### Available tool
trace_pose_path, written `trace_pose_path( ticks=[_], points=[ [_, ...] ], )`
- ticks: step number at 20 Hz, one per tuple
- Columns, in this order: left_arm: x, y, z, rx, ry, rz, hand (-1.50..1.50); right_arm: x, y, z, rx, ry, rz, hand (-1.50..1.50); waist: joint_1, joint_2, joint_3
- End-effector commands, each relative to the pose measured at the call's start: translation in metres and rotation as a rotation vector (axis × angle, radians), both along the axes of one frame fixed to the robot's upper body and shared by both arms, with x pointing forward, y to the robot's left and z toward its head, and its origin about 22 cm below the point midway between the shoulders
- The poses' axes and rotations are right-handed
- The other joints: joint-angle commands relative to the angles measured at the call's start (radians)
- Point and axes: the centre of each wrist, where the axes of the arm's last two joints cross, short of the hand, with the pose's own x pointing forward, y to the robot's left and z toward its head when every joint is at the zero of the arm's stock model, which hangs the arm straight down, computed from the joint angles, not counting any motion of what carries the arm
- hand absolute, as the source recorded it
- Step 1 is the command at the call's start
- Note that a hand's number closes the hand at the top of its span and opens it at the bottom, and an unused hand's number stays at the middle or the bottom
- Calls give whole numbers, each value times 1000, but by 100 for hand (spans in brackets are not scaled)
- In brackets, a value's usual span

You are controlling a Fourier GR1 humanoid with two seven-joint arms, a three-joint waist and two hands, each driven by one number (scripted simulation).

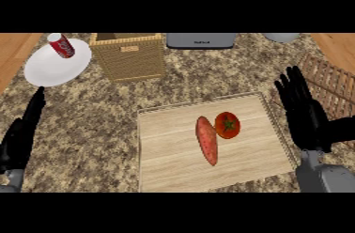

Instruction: Pick the sweet potato from the tray and place it in the tiered shelf

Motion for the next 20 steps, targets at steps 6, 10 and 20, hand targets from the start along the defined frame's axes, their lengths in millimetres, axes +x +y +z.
trace_pose_path(
  ticks=[6,10,20],
  points=[
    [-12,6,-27,-276,82,4,0,24,122,37,-101,-200,121,150,49,70,19],
    [-13,3,-24,-311,129,14,0,9,60,-23,-479,16,-389,150,15,60,10],
    [-15,26,-23,-330,157,26,0,-26,169,-13,-634,139,-287,-150,-4,53,14]
  ],
)
